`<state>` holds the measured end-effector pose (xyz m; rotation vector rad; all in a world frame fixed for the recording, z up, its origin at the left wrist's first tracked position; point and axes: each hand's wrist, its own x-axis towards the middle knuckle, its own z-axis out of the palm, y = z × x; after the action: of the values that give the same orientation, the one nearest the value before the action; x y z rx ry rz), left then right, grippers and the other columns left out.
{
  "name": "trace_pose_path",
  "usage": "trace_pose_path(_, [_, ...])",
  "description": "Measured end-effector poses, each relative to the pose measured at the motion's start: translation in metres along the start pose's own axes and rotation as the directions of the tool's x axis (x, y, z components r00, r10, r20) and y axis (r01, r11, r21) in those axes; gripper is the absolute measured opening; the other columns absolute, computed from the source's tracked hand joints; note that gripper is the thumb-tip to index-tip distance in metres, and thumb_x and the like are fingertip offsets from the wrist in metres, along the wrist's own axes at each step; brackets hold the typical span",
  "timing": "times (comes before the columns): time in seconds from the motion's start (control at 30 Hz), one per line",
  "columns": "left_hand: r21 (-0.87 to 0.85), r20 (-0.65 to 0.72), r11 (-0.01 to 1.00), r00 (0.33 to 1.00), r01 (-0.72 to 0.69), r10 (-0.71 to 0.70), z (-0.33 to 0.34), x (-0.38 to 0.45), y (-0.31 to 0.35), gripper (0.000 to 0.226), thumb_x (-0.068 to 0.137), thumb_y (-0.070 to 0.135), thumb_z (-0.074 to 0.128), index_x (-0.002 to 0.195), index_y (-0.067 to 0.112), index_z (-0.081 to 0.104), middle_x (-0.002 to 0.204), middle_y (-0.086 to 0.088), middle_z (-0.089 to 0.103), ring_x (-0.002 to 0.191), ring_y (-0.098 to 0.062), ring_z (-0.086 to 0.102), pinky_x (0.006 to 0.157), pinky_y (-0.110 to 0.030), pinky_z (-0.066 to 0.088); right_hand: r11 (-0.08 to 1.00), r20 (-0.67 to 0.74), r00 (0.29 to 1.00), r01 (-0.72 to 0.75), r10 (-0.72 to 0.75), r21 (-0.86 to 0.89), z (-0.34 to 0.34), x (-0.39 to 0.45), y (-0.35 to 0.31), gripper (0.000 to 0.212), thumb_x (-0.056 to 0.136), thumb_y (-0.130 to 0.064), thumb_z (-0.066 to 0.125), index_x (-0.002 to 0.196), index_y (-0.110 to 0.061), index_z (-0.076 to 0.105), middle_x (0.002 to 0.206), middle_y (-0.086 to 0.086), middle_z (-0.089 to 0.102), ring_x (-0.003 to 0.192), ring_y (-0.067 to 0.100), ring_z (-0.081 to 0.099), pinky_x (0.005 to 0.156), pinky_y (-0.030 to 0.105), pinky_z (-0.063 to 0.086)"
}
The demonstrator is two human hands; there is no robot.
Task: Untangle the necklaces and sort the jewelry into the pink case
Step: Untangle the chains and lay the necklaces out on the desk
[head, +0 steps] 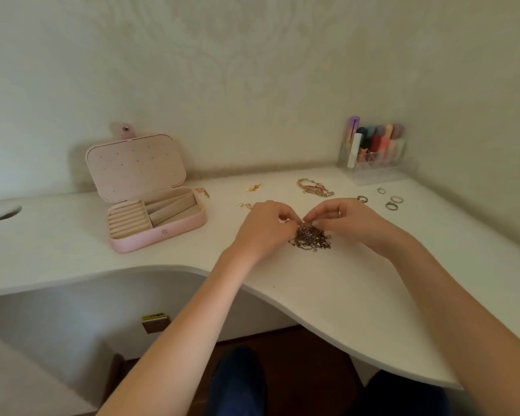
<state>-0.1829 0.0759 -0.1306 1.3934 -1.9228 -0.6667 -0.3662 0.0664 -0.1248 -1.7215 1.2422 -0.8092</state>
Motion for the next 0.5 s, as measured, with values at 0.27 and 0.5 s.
trace_pose_path(0.27, [0.279, 0.038, 0.924, 0.964, -0.263, 0.263, 0.016, -0.027, -0.013, 0.020, 0.084, 0.015, 0.053, 0.092, 0.015, 0.072, 0.091, 0.001, 0.068, 0.090, -0.016, 0.057, 0.083, -0.037, 0.048, 0.911, -0.214, 0.962, 0.068, -0.167, -0.406, 0.014, -0.004, 0.023, 0.022, 0.084, -0.001, 0.061, 0.081, -0.020, 0.072, 0.078, -0.010, 0.068, 0.076, 0.003, 0.060, 0.074, 0.009, 0.043])
trace_pose_path(0.5, [0.258, 0.015, 0.910, 0.943, -0.324, 0.331, 0.014, -0.027, -0.019, 0.014, 0.087, 0.015, 0.054, 0.096, 0.014, 0.064, 0.095, 0.003, 0.062, 0.095, -0.013, 0.050, 0.084, -0.027, 0.040, 0.908, -0.300, 0.914, 0.141, -0.272, -0.394, 0.017, -0.014, 0.018, 0.023, 0.086, -0.003, 0.059, 0.089, -0.023, 0.070, 0.088, -0.012, 0.066, 0.081, 0.008, 0.057, 0.070, 0.006, 0.038])
